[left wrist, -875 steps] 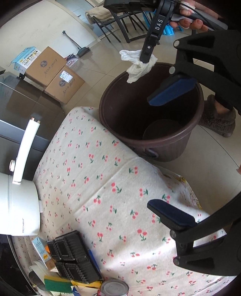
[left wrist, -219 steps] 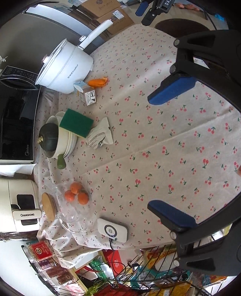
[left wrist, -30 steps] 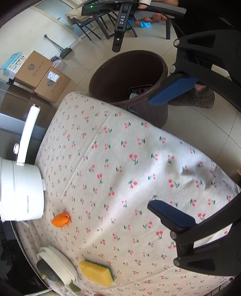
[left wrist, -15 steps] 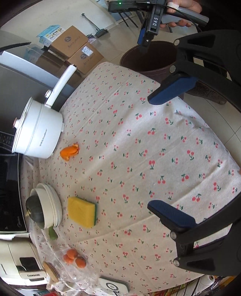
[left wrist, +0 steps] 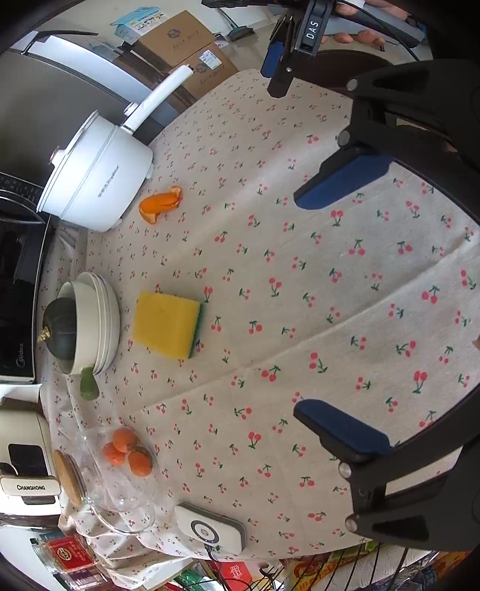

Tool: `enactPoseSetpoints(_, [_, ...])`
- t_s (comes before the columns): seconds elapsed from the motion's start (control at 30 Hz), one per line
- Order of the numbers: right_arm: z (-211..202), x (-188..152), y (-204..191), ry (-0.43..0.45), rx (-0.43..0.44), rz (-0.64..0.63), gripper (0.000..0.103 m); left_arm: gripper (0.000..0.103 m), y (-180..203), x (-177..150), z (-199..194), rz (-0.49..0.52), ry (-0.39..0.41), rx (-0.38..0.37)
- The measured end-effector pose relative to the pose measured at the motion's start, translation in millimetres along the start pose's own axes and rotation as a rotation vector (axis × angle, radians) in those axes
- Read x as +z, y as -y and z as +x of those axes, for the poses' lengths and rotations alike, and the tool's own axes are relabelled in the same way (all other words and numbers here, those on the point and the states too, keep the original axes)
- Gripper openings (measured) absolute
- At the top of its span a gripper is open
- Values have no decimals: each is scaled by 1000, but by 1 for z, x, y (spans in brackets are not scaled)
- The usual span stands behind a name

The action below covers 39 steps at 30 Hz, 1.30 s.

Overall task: Collect trash
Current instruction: 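Move both tools back over the table toward the sponge and orange peel, then grasp the yellow sponge with the left gripper while the right gripper grasps the orange peel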

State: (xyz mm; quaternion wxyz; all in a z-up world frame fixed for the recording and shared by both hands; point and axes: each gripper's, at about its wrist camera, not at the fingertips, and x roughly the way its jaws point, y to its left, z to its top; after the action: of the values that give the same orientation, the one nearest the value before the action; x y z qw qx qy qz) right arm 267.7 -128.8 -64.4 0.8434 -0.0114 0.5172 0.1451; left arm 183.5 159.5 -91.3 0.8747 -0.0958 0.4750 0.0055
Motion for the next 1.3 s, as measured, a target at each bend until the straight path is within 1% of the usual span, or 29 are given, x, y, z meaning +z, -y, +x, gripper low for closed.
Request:
enactPoseSetpoints(0.13, [25,8,-12,1,8,-20,87,102,-15,5,19,-14,38,31])
enactPoseSetpoints(0.3, [49,16,-19,21,9,-62,87,102,-39,15,48,-123,54,37])
enactPoseSetpoints(0.4, [60,24,-19,43,16,-73,87,102,-50,26,60,-151,73,27])
enactPoseSetpoints(0.5, [70,35,-18,57,19,-76,87,102,-55,39,71,-151,91,12])
enactPoseSetpoints(0.57, [78,44,-17,63,27,-73,87,102,-55,47,79,-147,99,-26])
enactPoseSetpoints(0.7, [92,63,-19,75,48,-84,87,102,-41,64,89,-77,115,-42])
enactPoseSetpoints(0.83, [103,83,-29,92,54,-140,87,102,-31,78,106,-32,75,-34])
enactPoseSetpoints(0.9, [107,94,-36,108,53,-168,87,100,-29,84,111,-24,71,-42])
enactPoseSetpoints(0.97, [112,105,-43,109,61,-190,86,98,-28,90,116,-23,65,-47])
enactPoseSetpoints(1.07, [124,122,-51,98,62,-198,85,85,-26,99,121,-17,47,-36])
enactPoseSetpoints(1.1, [128,127,-53,96,60,-194,84,79,-25,101,123,-12,40,-32])
enactPoseSetpoints(1.13, [131,131,-54,91,62,-187,80,74,-24,102,124,-3,36,-24])
enactPoseSetpoints(1.17, [133,133,-55,84,66,-182,76,71,-23,103,124,5,31,-18])
enactPoseSetpoints(1.2, [136,136,-56,77,67,-185,74,66,-23,104,124,13,26,-18])
enactPoseSetpoints(1.3, [146,139,-65,61,36,-222,63,64,-24,102,123,11,11,-23])
